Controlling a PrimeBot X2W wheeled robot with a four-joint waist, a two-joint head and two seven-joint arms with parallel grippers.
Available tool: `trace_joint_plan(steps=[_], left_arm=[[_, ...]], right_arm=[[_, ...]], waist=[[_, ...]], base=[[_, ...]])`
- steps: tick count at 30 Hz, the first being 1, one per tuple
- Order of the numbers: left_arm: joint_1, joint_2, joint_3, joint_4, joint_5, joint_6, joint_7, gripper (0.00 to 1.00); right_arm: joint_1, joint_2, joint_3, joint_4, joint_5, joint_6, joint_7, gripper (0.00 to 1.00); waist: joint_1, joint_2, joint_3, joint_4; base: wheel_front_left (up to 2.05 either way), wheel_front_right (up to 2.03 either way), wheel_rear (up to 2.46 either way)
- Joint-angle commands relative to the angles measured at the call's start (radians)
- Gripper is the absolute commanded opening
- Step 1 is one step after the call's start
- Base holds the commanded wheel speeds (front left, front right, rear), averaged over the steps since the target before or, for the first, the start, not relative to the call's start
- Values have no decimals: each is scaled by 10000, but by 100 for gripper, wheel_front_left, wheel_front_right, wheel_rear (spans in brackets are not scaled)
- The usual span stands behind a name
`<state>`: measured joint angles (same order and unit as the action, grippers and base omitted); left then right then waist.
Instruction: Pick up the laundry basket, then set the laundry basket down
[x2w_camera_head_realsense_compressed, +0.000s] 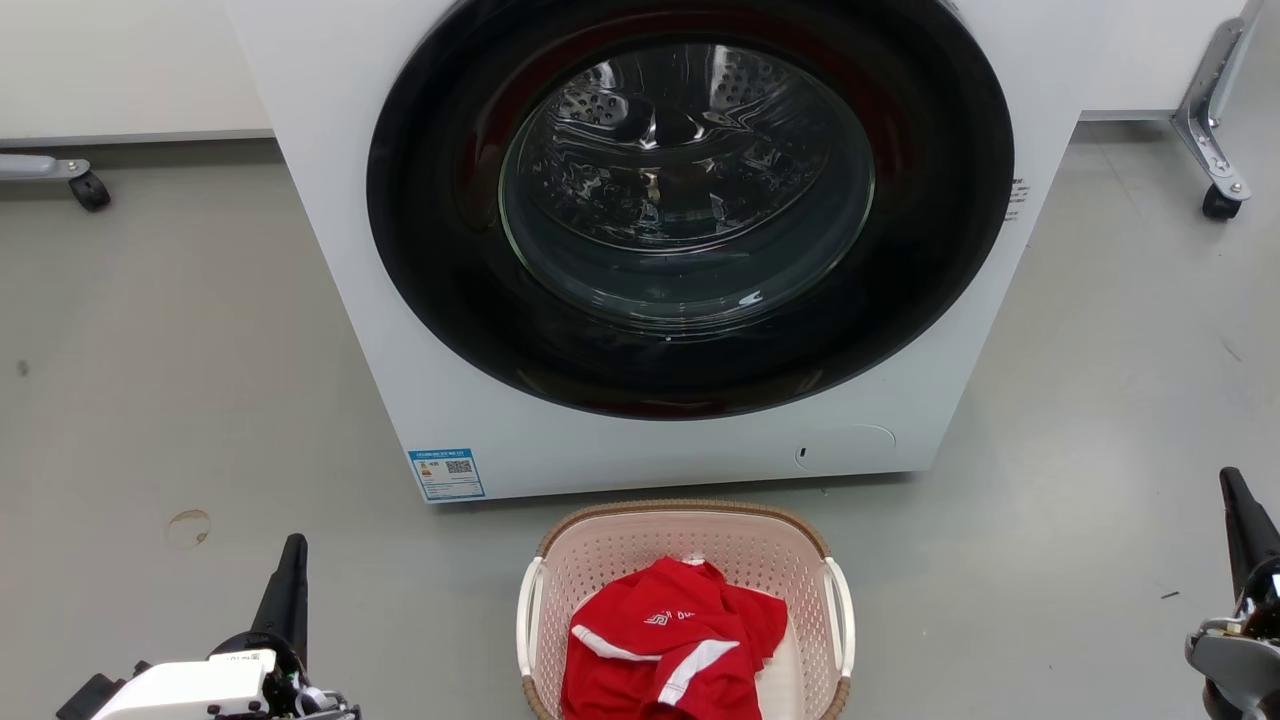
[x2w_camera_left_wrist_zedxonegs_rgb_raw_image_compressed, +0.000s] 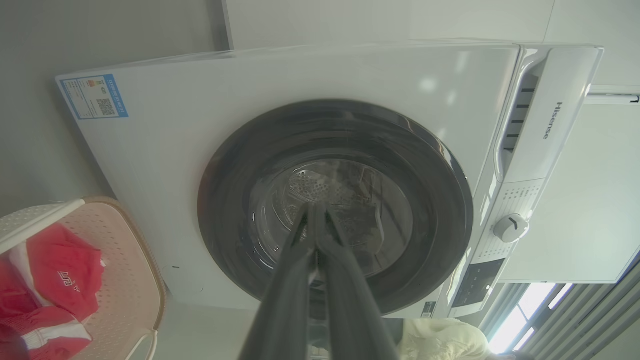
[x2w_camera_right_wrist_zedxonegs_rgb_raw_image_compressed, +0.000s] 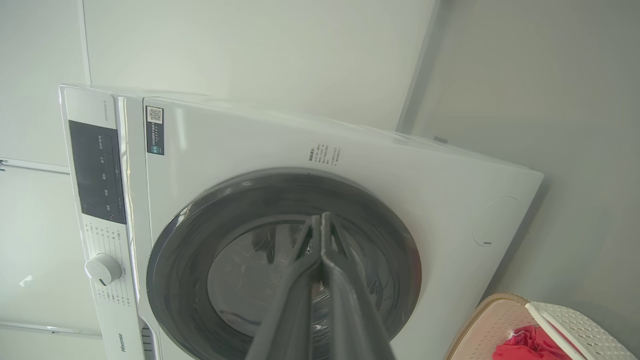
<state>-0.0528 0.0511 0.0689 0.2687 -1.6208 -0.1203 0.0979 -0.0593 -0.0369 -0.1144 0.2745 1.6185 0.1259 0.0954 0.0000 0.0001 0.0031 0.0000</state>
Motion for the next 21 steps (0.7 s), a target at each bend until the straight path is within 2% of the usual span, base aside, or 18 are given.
trace_joint_plan(steps=[1,21], left_arm=[[-542,78,334,-239,27,-104,62,0],[-545,56,365,-239,53,-104,87,0]], right_arm=[[-474,-231,136,-304,9,48,74,0],[-477,-207,101,-302,-20,48,101,0]], waist=[[0,-1,0,0],[0,-1,0,0]], base=[[0,0,0],[0,0,0]])
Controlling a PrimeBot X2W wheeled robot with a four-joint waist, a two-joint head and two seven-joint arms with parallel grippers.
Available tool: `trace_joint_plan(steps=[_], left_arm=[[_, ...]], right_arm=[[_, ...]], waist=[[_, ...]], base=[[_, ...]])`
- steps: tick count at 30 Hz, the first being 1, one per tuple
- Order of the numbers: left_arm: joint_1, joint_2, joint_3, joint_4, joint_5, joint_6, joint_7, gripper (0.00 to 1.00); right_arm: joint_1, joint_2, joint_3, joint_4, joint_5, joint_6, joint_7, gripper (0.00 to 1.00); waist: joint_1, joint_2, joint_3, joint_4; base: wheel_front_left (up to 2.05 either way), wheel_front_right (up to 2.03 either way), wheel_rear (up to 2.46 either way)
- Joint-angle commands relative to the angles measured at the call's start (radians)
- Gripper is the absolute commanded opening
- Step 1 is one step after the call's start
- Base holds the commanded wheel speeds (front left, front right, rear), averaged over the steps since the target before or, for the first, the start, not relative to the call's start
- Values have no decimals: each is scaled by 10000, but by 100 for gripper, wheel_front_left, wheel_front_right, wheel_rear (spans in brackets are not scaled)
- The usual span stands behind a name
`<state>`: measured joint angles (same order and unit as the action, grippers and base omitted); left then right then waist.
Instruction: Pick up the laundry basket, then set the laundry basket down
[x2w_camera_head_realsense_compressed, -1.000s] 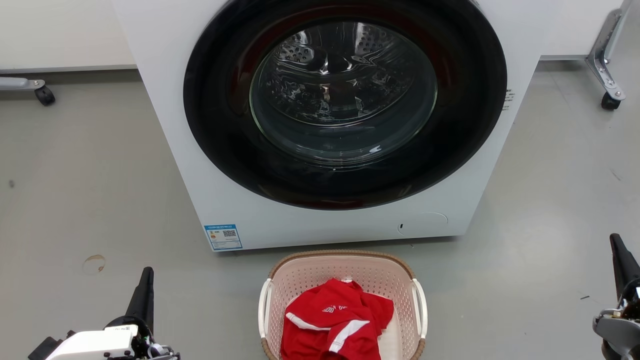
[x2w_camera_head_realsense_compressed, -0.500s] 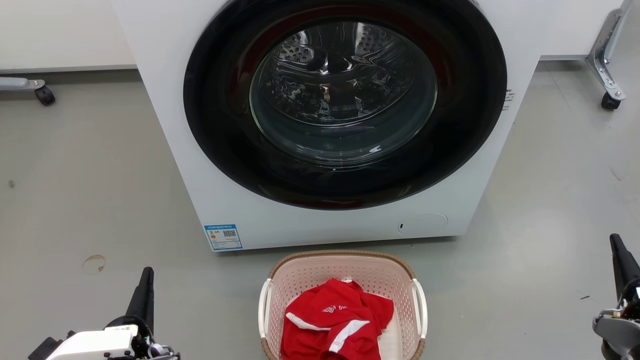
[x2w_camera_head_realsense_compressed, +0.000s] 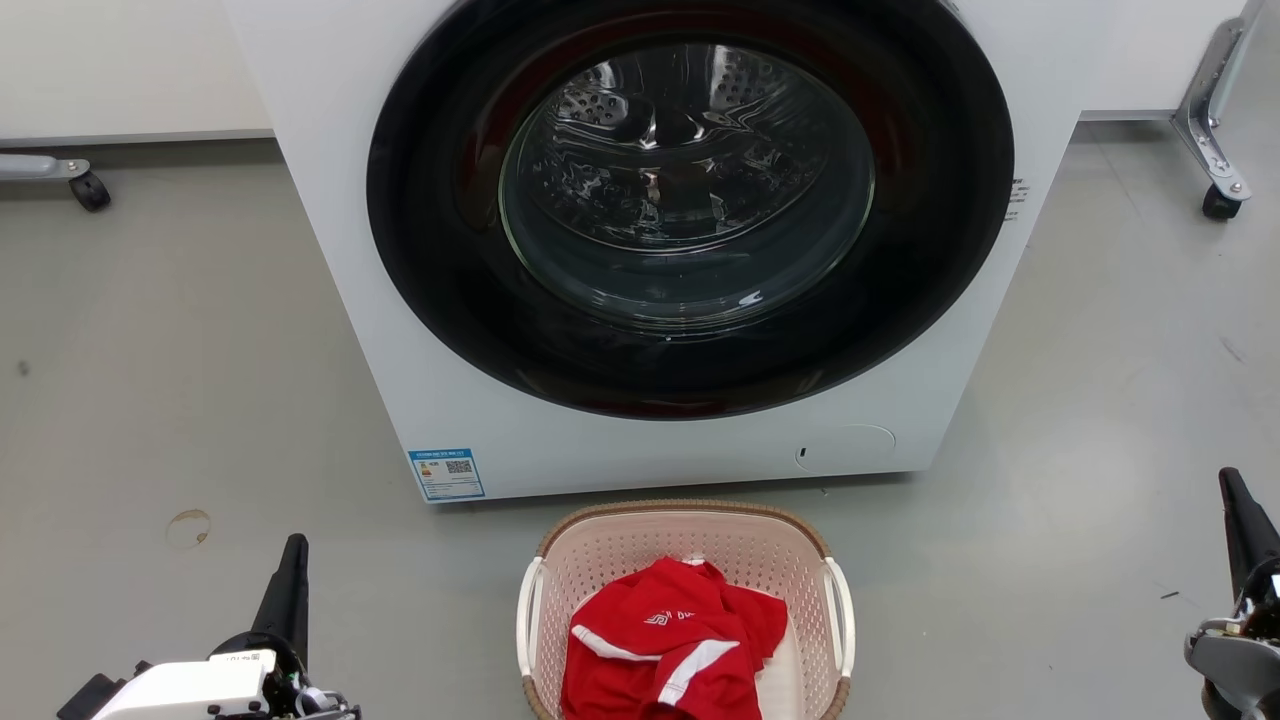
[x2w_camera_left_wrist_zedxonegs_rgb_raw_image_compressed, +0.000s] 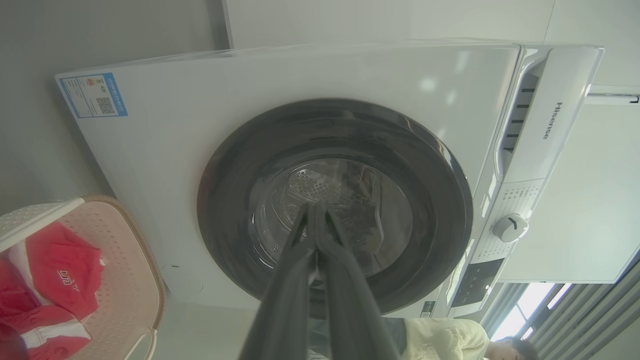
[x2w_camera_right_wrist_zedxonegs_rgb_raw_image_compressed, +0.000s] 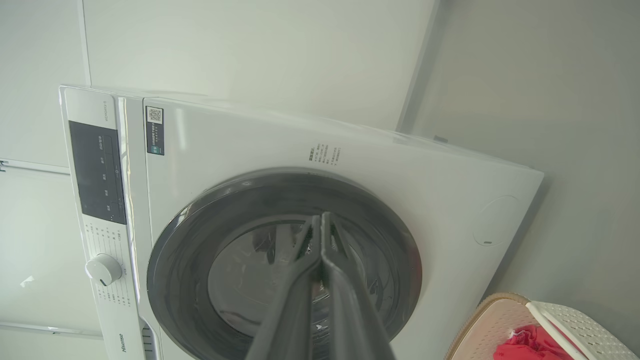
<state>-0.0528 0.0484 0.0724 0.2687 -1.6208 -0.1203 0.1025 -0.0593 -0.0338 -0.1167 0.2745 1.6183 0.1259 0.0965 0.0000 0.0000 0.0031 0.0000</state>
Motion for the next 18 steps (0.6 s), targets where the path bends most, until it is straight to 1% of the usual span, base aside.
trace_joint_plan(steps=[1,18], left_arm=[[-545,82,332,-238,54,-104,42,0],[-547,69,352,-238,70,-104,57,0]], right_arm=[[-477,-236,123,-302,-19,48,91,0],[-479,-221,101,-301,-37,48,109,0]], waist=[[0,0,0,0],[0,0,0,0]], base=[[0,0,0],[0,0,0]])
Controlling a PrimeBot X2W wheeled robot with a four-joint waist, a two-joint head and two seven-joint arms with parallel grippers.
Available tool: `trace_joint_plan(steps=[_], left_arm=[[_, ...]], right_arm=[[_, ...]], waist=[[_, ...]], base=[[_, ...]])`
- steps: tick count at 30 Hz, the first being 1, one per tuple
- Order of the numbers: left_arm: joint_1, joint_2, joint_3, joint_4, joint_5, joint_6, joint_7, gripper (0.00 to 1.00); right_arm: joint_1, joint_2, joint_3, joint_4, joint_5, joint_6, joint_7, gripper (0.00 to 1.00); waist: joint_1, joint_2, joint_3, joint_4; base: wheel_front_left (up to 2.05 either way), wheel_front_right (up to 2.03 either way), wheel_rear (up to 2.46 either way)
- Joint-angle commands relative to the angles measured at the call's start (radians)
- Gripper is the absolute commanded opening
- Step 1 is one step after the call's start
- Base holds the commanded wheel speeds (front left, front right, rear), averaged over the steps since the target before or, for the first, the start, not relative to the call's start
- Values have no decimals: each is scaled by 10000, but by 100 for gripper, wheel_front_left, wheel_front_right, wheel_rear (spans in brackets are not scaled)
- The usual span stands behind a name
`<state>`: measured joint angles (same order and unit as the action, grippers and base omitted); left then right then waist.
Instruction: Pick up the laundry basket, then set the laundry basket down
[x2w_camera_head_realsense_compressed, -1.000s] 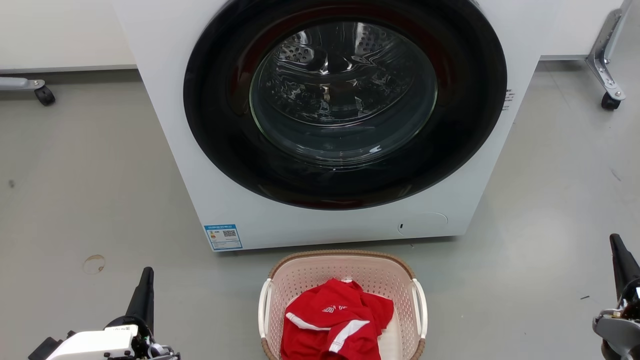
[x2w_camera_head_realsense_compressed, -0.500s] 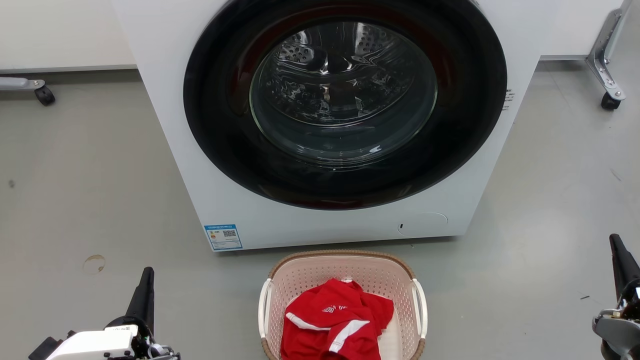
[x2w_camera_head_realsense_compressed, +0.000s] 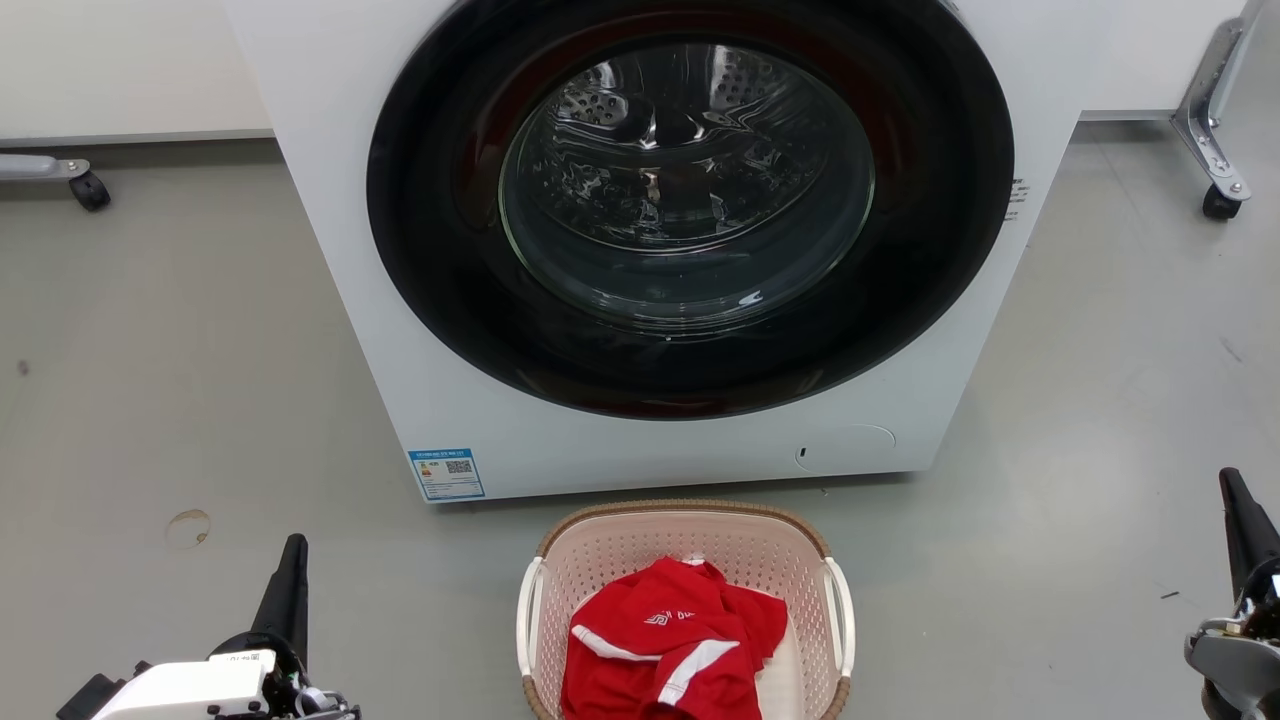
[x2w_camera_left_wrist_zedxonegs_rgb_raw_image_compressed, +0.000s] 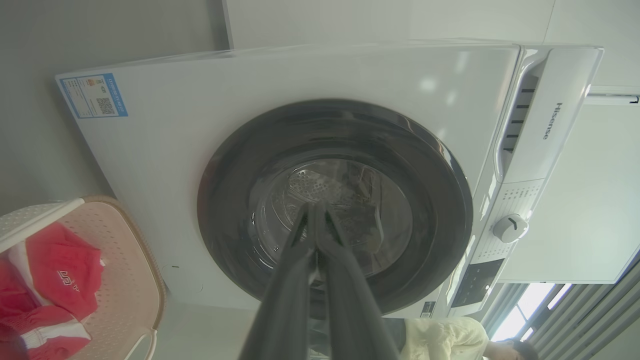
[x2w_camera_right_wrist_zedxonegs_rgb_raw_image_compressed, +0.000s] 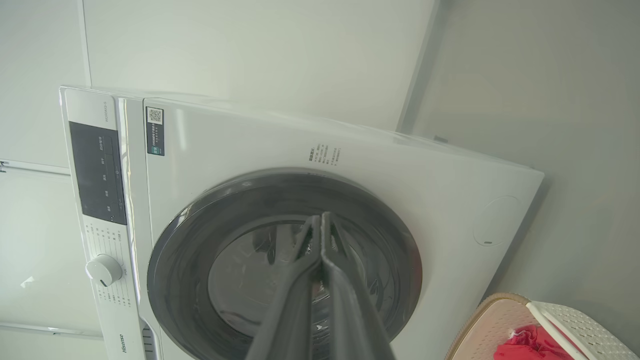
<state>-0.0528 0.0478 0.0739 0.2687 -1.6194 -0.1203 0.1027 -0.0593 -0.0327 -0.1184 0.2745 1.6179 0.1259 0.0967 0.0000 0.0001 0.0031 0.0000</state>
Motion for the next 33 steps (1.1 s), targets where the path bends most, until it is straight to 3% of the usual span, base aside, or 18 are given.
trace_joint_plan(steps=[1,33], left_arm=[[-547,74,338,-238,58,-104,56,0],[-549,54,366,-237,82,-104,79,0]], right_arm=[[-479,-232,117,-301,-35,48,108,0],[-482,-209,85,-299,-61,48,134,0]], waist=[[0,-1,0,0],[0,-1,0,0]], base=[[0,0,0],[0,0,0]])
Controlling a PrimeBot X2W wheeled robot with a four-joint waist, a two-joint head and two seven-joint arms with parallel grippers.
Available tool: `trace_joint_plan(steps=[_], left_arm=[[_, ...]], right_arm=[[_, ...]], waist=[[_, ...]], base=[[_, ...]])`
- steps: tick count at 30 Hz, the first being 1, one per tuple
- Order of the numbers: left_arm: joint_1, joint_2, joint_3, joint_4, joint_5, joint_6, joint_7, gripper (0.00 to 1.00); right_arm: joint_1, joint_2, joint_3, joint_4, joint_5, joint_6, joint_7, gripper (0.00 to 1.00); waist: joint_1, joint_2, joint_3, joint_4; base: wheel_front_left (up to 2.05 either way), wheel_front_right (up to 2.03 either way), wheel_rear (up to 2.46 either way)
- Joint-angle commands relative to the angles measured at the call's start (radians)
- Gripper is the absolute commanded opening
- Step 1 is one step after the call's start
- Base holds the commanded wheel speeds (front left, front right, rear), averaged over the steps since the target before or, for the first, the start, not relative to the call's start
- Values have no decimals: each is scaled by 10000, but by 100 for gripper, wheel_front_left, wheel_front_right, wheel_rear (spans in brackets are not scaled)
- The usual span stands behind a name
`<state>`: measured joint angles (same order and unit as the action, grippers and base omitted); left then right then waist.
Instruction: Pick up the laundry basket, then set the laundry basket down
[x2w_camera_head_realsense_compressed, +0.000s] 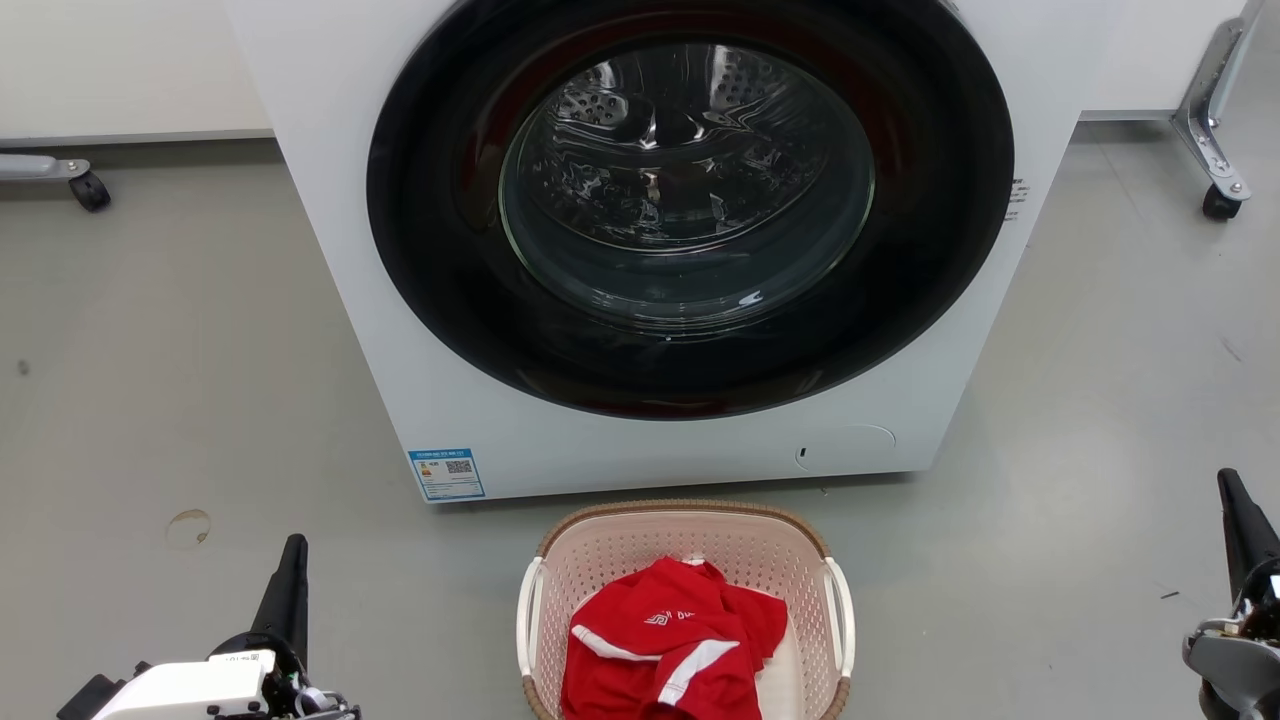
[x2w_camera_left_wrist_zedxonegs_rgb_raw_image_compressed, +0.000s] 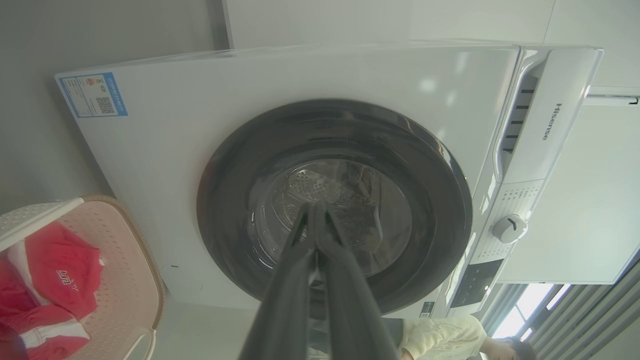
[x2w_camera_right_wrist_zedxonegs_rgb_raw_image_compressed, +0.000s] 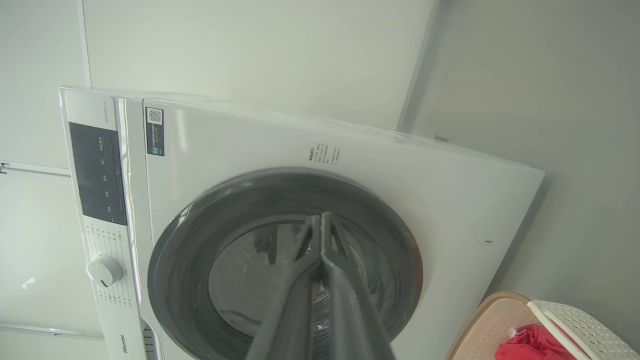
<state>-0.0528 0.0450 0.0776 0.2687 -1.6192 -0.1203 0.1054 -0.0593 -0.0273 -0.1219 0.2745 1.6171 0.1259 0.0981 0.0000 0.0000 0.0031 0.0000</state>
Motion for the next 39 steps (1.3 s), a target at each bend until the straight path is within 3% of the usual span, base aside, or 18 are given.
trace_joint_plan(steps=[1,39], left_arm=[[-549,82,331,-237,80,-104,53,0],[-551,69,350,-237,96,-104,68,0]], right_arm=[[-482,-263,118,-299,-54,48,121,0],[-485,-248,96,-298,-73,48,138,0]], waist=[[0,0,0,0],[0,0,0,0]], base=[[0,0,0],[0,0,0]])
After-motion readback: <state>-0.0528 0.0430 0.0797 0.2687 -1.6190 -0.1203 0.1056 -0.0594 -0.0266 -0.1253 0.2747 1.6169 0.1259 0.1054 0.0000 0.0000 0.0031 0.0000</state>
